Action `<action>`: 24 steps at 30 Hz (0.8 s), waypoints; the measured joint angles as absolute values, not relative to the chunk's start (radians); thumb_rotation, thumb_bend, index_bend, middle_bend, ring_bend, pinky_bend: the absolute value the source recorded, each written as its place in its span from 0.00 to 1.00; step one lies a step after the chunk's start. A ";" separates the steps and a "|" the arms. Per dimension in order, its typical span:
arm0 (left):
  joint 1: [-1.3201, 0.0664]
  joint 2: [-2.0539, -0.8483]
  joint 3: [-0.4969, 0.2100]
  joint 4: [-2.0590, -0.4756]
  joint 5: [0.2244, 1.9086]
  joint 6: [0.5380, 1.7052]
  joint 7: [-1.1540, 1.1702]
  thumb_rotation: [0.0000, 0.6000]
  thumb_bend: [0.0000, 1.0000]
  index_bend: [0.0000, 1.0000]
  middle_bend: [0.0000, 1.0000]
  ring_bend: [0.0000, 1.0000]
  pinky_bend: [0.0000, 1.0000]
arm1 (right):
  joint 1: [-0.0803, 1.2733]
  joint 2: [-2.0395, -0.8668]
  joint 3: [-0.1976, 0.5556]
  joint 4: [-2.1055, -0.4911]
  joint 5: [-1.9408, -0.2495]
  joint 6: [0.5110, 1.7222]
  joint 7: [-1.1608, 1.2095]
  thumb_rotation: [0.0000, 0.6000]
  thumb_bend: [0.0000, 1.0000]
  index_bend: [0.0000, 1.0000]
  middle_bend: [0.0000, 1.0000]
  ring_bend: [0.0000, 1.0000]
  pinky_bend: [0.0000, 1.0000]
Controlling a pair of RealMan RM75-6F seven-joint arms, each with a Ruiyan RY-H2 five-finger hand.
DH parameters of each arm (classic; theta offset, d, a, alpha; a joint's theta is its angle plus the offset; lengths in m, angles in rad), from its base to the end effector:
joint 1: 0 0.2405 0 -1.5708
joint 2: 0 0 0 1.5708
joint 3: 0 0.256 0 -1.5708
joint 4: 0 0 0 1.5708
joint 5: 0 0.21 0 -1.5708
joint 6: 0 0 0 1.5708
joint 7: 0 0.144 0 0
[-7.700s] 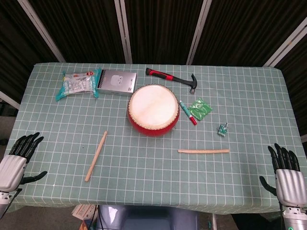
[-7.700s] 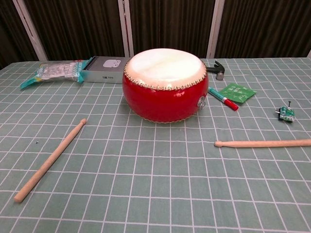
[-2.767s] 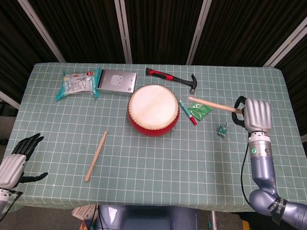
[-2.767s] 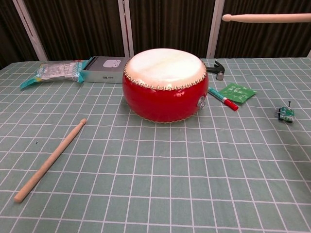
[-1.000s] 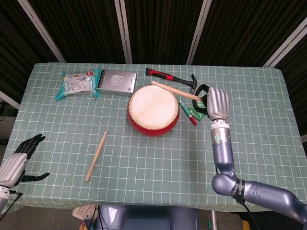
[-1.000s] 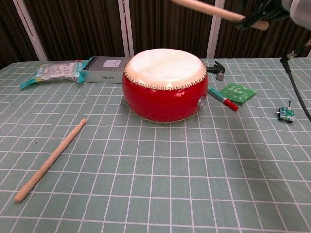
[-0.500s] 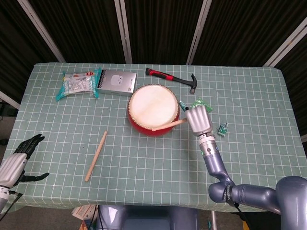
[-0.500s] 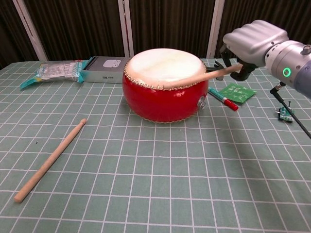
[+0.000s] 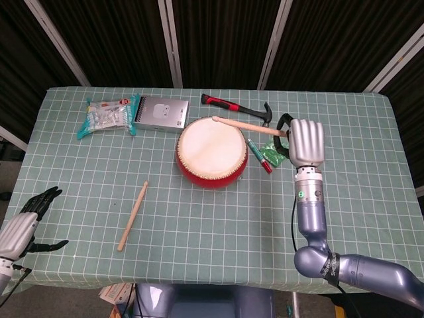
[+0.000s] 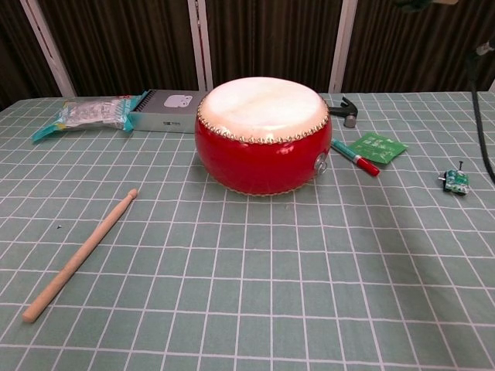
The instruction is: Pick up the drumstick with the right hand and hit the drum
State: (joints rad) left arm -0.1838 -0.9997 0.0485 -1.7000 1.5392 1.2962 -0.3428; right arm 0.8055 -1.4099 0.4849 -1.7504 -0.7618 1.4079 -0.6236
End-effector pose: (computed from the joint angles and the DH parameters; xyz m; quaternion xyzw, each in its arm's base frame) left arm -0.3007 0.1844 0.1502 -0.5983 -0.5269 -0.4025 0.4499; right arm -0.0891 -0.3848 0.1196 0.5293 -0.3668 0.4838 0.5926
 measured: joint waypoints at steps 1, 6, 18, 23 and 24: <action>-0.184 -1.000 0.049 -1.700 1.540 1.296 -0.343 1.00 0.00 0.00 0.00 0.00 0.01 | 0.803 -1.406 0.490 -1.755 -0.762 1.410 -0.617 1.00 0.44 1.00 1.00 1.00 1.00; -0.184 -1.001 0.046 -1.701 1.539 1.298 -0.342 1.00 0.00 0.00 0.00 0.00 0.01 | 0.800 -1.411 0.489 -1.744 -0.749 1.399 -0.599 1.00 0.44 1.00 1.00 1.00 1.00; -0.189 -0.997 0.043 -1.703 1.530 1.285 -0.357 1.00 0.00 0.00 0.00 0.00 0.01 | 0.865 -1.550 0.402 -1.548 -0.591 1.274 -0.682 1.00 0.44 1.00 1.00 1.00 1.00; -0.188 -0.994 0.044 -1.700 1.532 1.285 -0.372 1.00 0.00 0.00 0.00 0.00 0.01 | 0.899 -1.585 0.285 -1.460 -0.752 1.278 -0.842 1.00 0.44 1.00 1.00 1.00 1.00; -0.188 -0.994 0.044 -1.699 1.535 1.286 -0.373 1.00 0.00 0.00 0.00 0.00 0.01 | 0.902 -1.591 0.277 -1.452 -0.782 1.280 -0.853 1.00 0.44 1.00 1.00 1.00 1.00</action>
